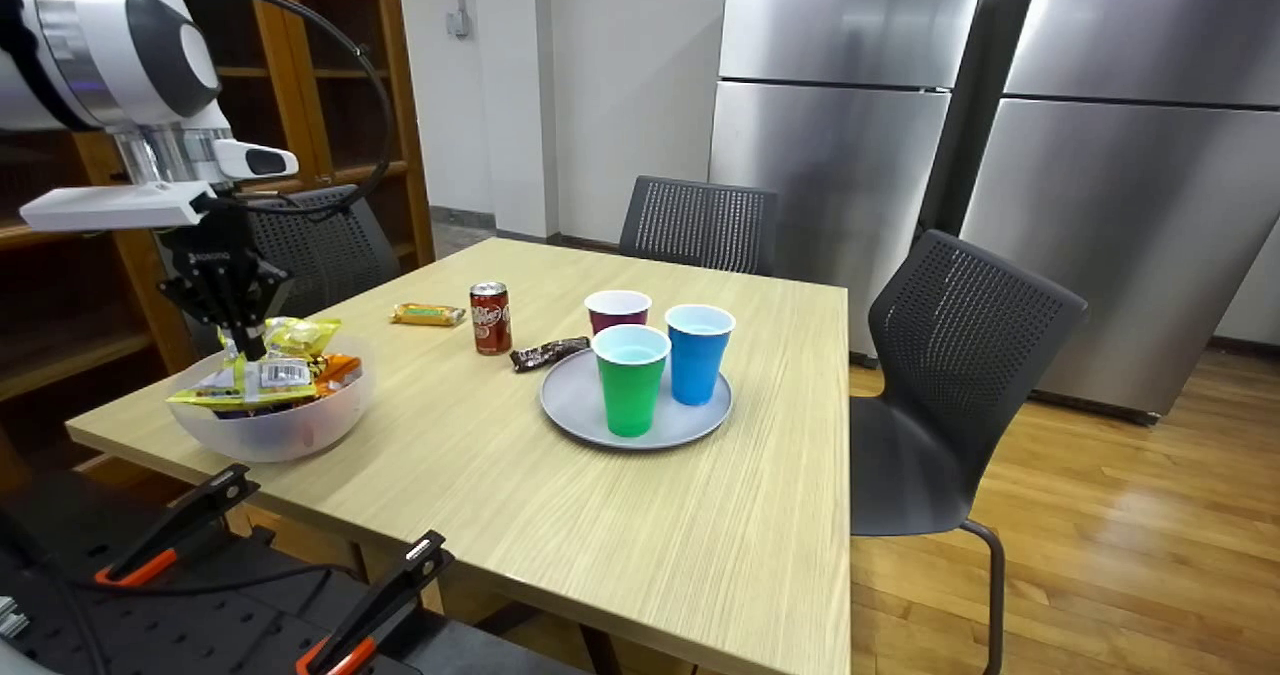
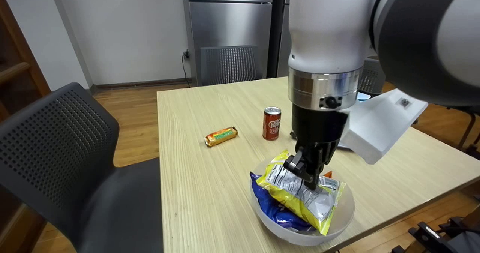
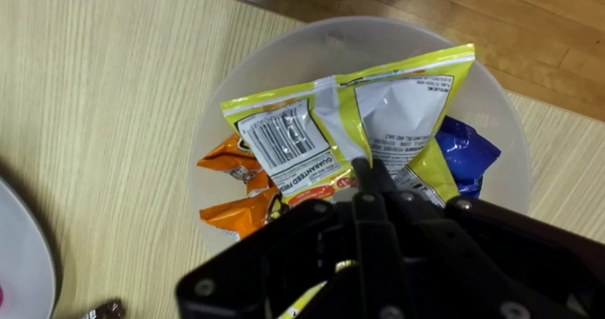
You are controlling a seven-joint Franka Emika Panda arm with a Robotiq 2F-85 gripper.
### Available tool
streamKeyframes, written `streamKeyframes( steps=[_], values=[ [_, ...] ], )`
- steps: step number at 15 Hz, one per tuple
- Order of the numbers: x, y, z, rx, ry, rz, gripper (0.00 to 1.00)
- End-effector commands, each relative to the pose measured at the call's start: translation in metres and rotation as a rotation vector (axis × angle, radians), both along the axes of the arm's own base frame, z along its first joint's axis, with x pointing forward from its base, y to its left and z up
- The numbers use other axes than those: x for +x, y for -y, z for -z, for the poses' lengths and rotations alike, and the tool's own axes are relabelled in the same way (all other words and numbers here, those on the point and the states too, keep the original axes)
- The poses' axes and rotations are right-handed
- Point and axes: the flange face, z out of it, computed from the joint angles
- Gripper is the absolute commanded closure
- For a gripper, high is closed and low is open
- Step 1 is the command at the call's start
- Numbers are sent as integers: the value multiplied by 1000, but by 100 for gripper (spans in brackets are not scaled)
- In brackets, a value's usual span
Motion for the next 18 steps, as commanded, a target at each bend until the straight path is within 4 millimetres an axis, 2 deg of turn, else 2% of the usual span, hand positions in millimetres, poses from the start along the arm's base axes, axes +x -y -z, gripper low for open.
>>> streamKeyframes(
  steps=[1,2,12,18],
  values=[
    [5,-4,7,-23,-51,7,74],
    [6,-4,8,-25,-55,7,73],
    [12,1,-2,-14,-39,7,1],
    [23,17,-25,37,-2,8,0]
  ],
)
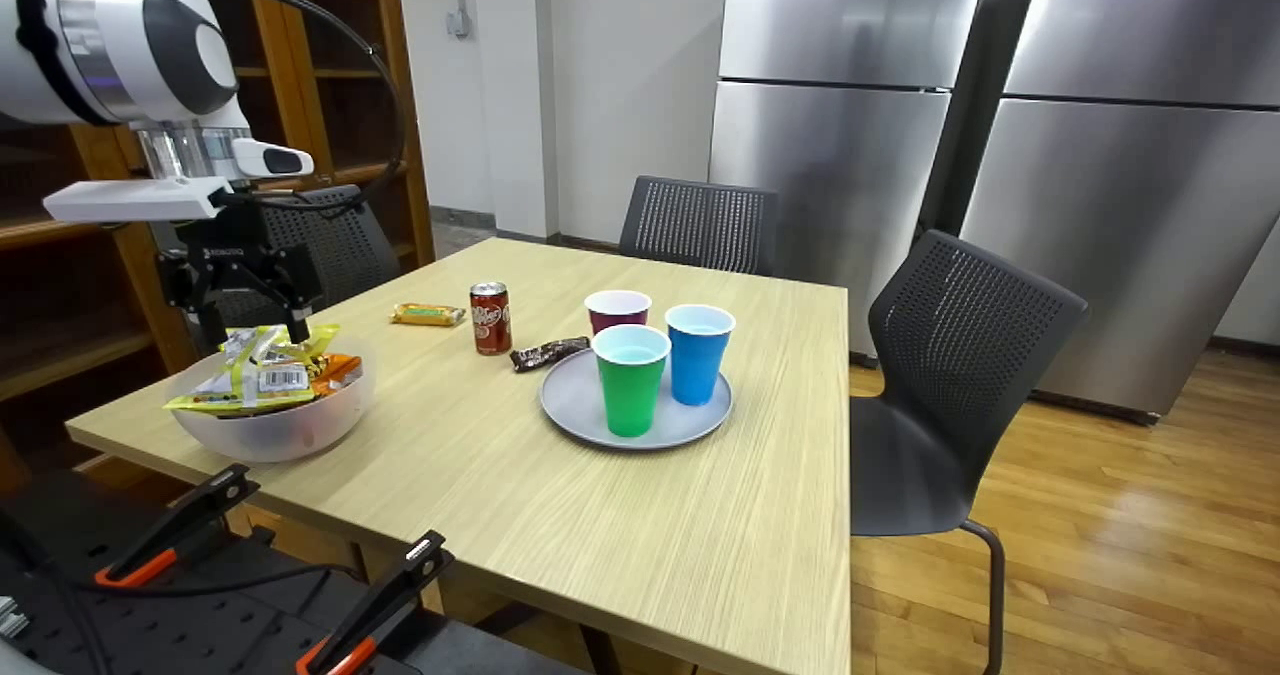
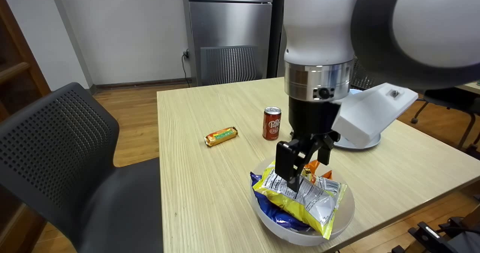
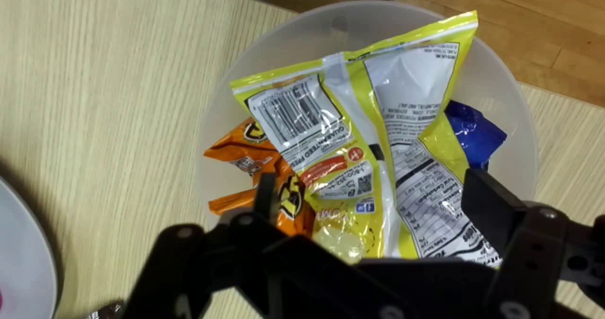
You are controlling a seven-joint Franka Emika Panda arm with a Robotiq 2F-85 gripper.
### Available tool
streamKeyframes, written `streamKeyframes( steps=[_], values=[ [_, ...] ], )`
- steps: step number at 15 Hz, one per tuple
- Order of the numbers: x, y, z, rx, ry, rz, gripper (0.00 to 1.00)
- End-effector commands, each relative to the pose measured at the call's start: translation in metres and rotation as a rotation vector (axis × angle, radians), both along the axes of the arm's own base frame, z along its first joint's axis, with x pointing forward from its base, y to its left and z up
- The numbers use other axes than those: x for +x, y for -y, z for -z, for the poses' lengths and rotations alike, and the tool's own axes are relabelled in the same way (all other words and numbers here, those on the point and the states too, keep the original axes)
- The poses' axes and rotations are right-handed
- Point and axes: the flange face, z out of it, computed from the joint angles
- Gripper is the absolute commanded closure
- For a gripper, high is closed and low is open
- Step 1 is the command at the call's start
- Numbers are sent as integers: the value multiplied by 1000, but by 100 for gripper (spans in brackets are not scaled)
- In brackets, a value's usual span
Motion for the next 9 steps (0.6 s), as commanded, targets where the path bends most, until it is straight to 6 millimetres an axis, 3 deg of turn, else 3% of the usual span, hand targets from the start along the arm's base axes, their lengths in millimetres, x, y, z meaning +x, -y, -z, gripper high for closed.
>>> streamKeyframes(
  steps=[1,7,8,9],
  values=[
    [10,17,-26,39,31,-10,0],
    [36,60,-55,115,57,8,0],
    [35,43,-41,92,41,18,0],
    [39,51,-45,103,46,19,0]
  ],
)
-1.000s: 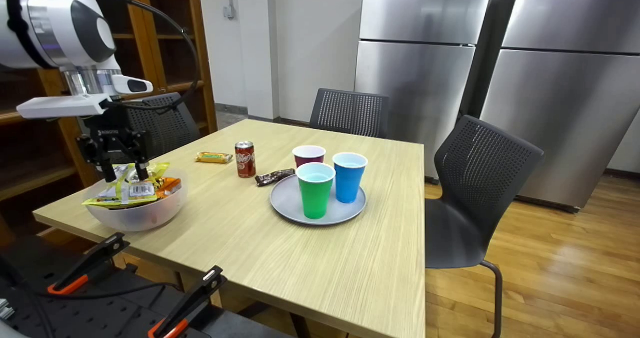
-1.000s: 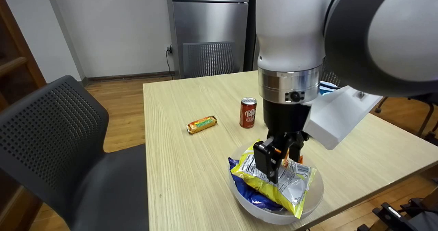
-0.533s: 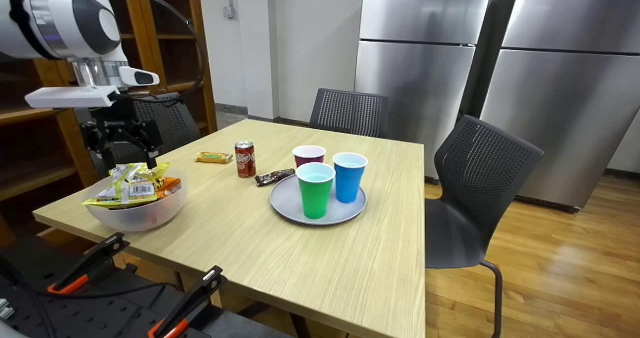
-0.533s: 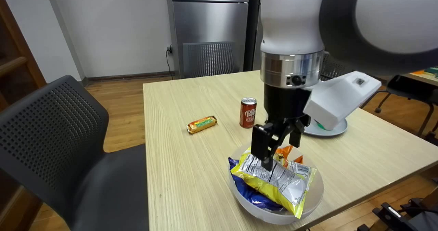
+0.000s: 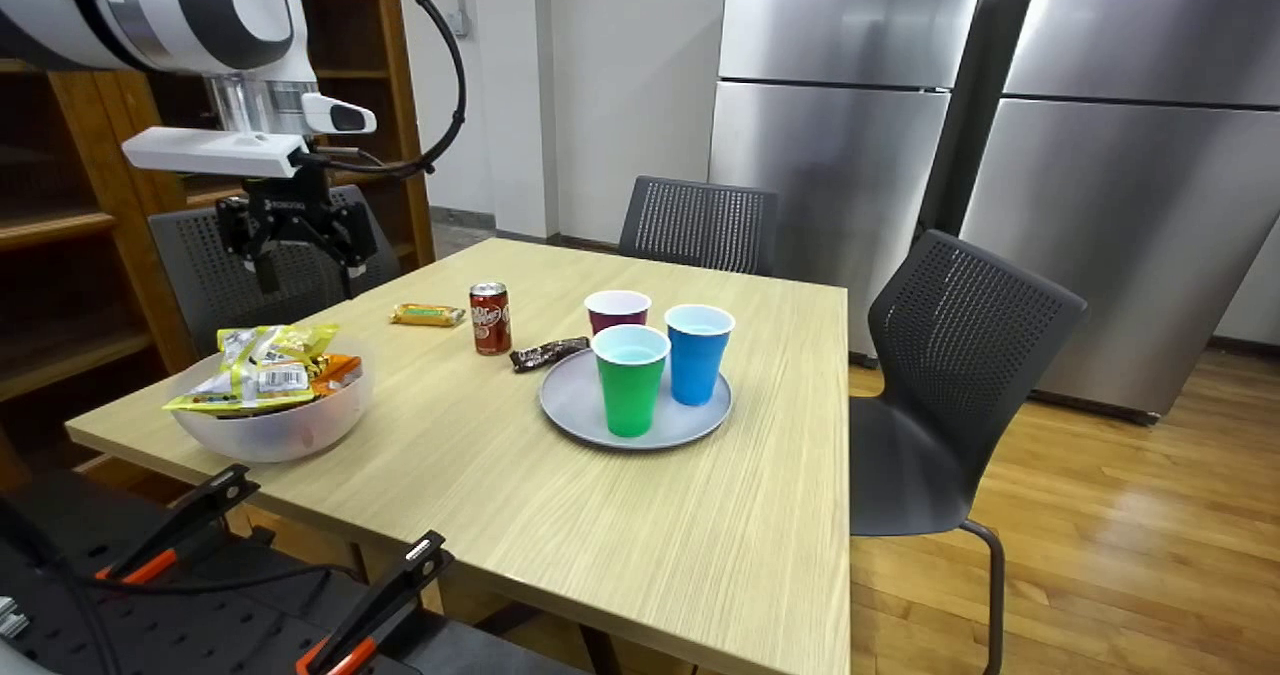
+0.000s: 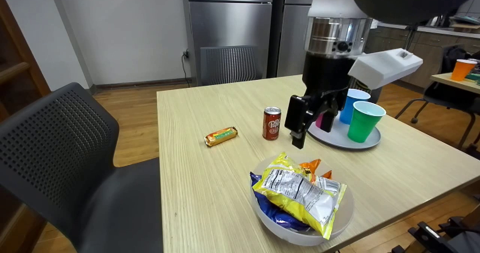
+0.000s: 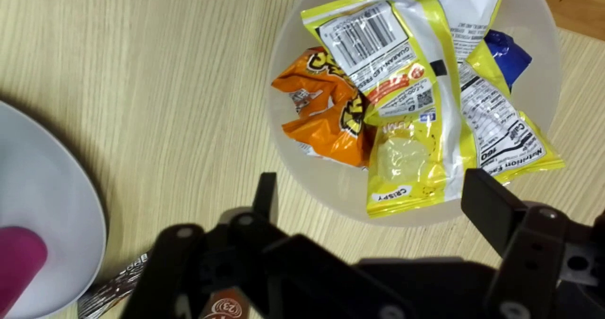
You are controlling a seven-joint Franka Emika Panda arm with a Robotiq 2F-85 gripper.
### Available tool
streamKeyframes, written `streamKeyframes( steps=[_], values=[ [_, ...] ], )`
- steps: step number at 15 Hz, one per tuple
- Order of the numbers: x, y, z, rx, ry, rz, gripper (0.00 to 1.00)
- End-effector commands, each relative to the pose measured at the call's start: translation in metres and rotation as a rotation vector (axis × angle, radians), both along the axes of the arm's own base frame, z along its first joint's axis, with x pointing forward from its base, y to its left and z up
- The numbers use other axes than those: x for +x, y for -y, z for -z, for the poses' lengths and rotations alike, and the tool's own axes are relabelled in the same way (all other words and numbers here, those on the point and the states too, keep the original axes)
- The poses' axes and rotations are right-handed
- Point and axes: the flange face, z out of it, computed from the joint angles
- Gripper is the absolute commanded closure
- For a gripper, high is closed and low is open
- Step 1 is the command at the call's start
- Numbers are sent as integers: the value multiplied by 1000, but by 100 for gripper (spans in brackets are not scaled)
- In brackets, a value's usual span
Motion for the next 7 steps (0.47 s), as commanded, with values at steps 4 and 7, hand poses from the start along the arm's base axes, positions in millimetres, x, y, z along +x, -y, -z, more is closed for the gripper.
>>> streamKeyframes(
  steps=[4,7],
  values=[
    [2,7,-3,3,4,0,0],
    [1,7,-3,2,3,0,0]
  ],
)
